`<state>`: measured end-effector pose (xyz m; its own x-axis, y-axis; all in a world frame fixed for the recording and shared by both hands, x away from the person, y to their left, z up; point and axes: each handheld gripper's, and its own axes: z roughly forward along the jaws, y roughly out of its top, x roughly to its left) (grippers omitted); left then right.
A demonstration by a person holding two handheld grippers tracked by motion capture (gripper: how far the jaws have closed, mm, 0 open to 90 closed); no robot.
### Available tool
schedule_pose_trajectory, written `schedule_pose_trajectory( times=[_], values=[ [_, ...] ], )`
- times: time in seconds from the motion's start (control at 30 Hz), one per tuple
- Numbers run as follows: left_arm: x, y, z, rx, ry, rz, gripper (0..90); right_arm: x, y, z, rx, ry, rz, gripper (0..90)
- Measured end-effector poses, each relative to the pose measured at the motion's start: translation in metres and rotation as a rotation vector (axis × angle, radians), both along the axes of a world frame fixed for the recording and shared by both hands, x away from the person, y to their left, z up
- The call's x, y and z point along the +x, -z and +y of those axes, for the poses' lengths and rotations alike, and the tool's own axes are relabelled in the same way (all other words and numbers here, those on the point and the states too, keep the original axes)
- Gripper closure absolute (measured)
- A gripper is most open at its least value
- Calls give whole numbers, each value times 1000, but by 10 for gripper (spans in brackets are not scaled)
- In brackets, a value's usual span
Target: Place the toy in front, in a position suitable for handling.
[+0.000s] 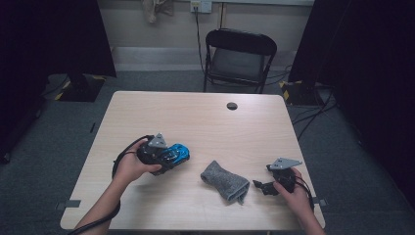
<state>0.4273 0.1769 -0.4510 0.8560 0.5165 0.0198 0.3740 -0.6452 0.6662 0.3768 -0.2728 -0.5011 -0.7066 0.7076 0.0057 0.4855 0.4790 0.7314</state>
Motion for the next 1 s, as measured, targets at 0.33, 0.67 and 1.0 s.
schedule_pose_trajectory(
  times=[0.33,0.67,1.0],
  values=[
    [11,11,-44,22,27,-6,278,0,0,0,1,-2,0,125],
    [19,20,-66,43,24,-17,277,0,0,0,1,-2,0,125],
    [21,28,-78,62,37,-16,277,0,0,0,1,-2,0,126]
  ],
)
